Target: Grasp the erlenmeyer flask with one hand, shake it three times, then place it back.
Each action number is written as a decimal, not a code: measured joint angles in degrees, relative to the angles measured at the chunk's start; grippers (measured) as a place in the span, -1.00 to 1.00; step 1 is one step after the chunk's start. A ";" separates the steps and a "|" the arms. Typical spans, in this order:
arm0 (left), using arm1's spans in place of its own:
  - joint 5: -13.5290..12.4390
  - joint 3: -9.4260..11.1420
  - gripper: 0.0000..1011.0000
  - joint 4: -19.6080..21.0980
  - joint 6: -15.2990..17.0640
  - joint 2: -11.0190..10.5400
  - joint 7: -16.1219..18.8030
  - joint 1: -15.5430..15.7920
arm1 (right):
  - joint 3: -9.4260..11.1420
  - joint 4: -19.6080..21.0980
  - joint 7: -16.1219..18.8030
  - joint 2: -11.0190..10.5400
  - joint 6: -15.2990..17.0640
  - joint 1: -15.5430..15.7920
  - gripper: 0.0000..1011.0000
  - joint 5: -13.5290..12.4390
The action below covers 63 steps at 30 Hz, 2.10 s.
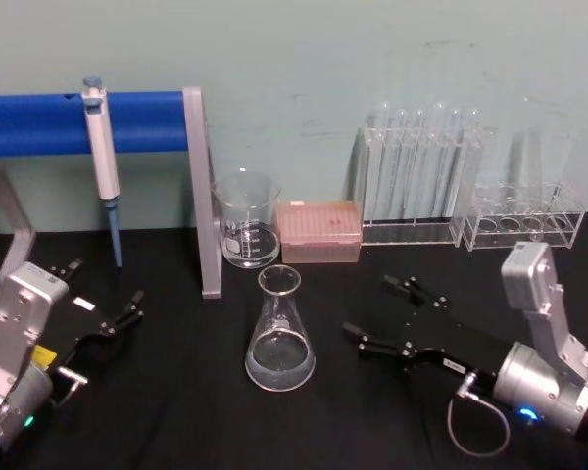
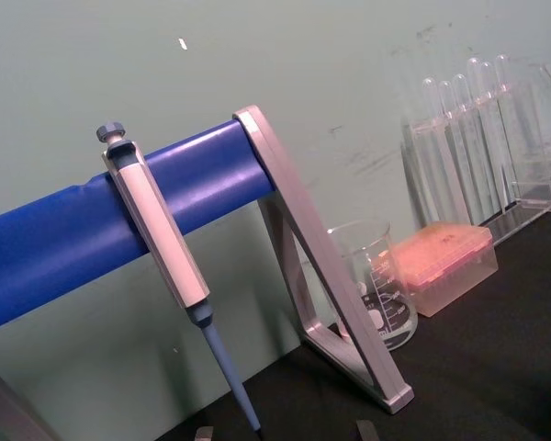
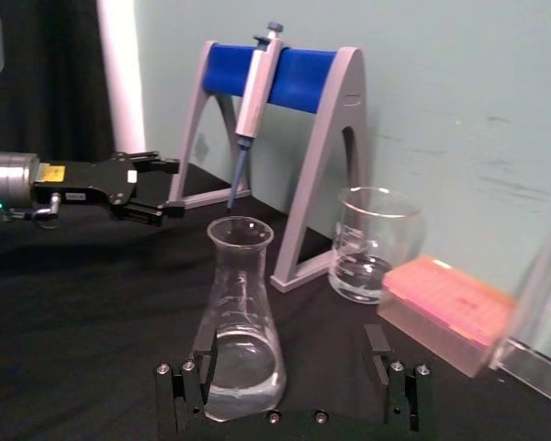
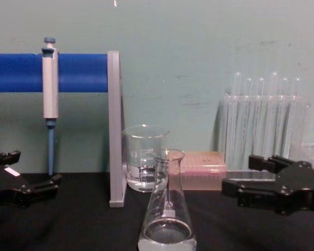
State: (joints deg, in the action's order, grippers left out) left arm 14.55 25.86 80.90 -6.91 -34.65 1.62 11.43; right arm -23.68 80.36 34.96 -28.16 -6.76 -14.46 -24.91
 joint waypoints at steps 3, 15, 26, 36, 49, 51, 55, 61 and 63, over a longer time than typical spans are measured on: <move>0.00 0.00 0.98 0.00 0.00 0.00 0.00 0.00 | -0.74 -1.63 1.40 0.70 -0.19 -1.43 0.98 -0.33; 0.00 0.00 0.98 0.00 0.00 0.00 0.00 0.00 | -3.83 -9.11 5.92 3.81 -1.47 -7.43 0.98 -1.50; 0.00 0.00 0.98 0.00 0.00 0.00 0.00 0.00 | -5.99 -13.84 8.22 6.07 -2.50 -11.13 0.98 -1.90; 0.00 0.00 0.98 0.00 0.00 0.00 0.00 0.00 | -7.29 -15.80 8.83 7.43 -3.06 -12.71 0.98 -1.88; 0.00 0.00 0.98 0.00 0.00 0.00 0.00 0.00 | -8.34 -18.26 8.47 9.35 -3.47 -14.20 0.98 -1.36; 0.00 0.00 0.98 0.00 0.00 0.00 0.00 0.00 | -8.49 -18.55 8.40 9.61 -3.51 -14.40 0.98 -1.19; 0.00 0.00 0.98 0.00 0.00 0.00 0.00 0.00 | -8.83 -19.51 8.08 10.39 -3.83 -14.93 0.98 -0.61; 0.00 0.00 0.98 0.00 0.00 0.00 0.00 0.00 | -9.13 -20.64 7.76 11.33 -4.15 -15.53 0.98 0.00; 0.00 0.00 0.98 0.00 0.00 0.00 0.00 0.00 | -9.20 -21.02 7.56 11.64 -4.24 -15.72 0.98 0.31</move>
State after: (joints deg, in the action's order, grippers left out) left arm 14.55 25.86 80.90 -6.91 -34.64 1.62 11.43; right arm -32.88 59.35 42.52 -16.51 -11.00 -30.18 -24.60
